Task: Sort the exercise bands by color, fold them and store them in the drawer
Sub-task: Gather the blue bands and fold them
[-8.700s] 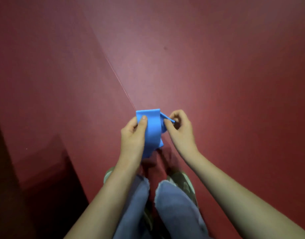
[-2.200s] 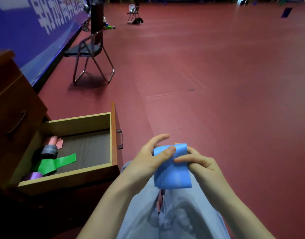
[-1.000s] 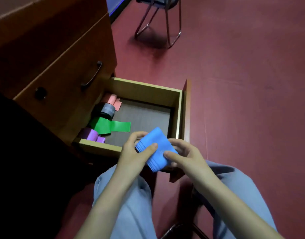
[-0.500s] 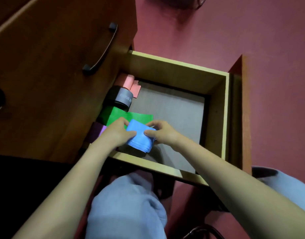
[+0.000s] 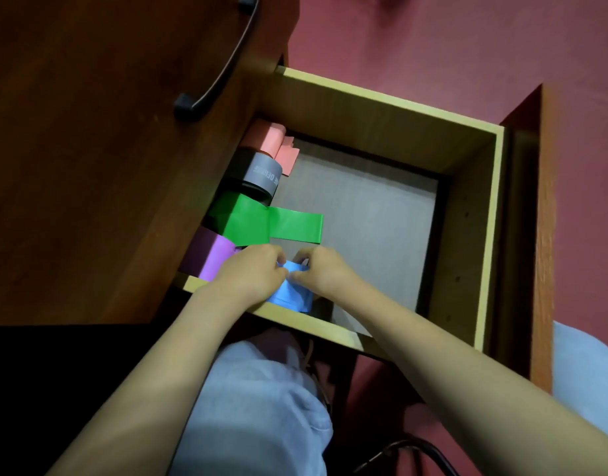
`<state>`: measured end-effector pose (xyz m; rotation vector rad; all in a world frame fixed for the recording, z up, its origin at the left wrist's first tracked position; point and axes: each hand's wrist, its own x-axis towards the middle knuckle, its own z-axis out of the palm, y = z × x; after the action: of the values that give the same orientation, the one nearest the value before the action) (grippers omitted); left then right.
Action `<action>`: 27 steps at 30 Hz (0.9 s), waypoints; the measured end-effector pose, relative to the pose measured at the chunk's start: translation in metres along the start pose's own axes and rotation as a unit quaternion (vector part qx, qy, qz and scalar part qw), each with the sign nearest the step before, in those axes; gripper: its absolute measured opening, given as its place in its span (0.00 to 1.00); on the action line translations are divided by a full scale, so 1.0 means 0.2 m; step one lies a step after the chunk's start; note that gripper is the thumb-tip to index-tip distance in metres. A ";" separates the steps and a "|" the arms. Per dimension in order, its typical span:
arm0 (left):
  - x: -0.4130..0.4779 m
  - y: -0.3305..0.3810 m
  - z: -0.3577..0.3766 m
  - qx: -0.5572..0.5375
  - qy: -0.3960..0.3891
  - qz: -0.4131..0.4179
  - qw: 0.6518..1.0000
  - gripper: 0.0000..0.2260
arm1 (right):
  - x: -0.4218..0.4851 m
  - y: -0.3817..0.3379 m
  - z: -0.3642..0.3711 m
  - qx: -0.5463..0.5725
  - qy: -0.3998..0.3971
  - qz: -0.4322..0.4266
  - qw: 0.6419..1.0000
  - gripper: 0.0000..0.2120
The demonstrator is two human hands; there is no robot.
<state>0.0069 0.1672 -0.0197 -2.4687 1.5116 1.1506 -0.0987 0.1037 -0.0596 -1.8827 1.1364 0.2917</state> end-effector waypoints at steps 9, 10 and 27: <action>-0.24 0.20 -0.06 -0.005 0.012 0.089 0.996 0.13 | -0.29 0.08 -0.28 -0.158 -0.004 0.036 0.987 0.22; -0.28 0.26 -0.05 -0.006 0.020 0.102 0.995 0.13 | -0.38 0.10 -0.34 -0.175 0.019 0.023 0.984 0.20; -0.54 1.01 0.36 0.003 0.007 0.147 0.989 0.23 | -1.14 0.55 -0.32 0.259 0.168 -0.044 0.950 0.19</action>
<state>-0.2203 0.1691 0.0602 -2.3082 1.9305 1.1639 -0.3285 0.1695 0.0481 -1.5314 1.2019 -0.3647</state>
